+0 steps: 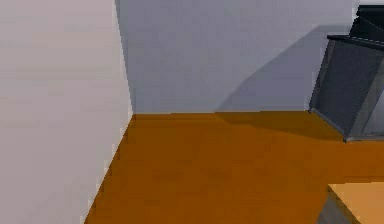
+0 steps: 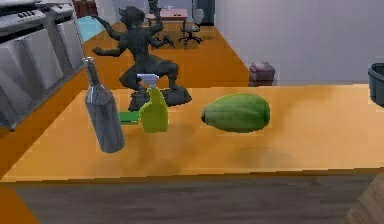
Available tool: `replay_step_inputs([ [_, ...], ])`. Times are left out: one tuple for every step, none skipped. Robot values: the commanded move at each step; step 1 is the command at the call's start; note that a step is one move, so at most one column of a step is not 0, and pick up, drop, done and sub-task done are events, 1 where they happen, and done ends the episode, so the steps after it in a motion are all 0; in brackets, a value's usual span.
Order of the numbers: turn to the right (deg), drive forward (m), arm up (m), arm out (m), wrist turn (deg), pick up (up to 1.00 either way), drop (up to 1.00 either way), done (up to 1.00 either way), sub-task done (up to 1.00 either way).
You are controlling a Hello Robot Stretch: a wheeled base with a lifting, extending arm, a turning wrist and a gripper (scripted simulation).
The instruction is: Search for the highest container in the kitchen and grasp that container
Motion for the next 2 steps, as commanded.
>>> replay_step_inputs([
  [0.0, 0.00, 0.38, 0.00, 0.0, 0.00, 0.00, 0.00, 0.00],
  [0.0, 0.00, 0.00, 0.34, 0.0, 0.00, 0.00, 0.00, 0.00],
])
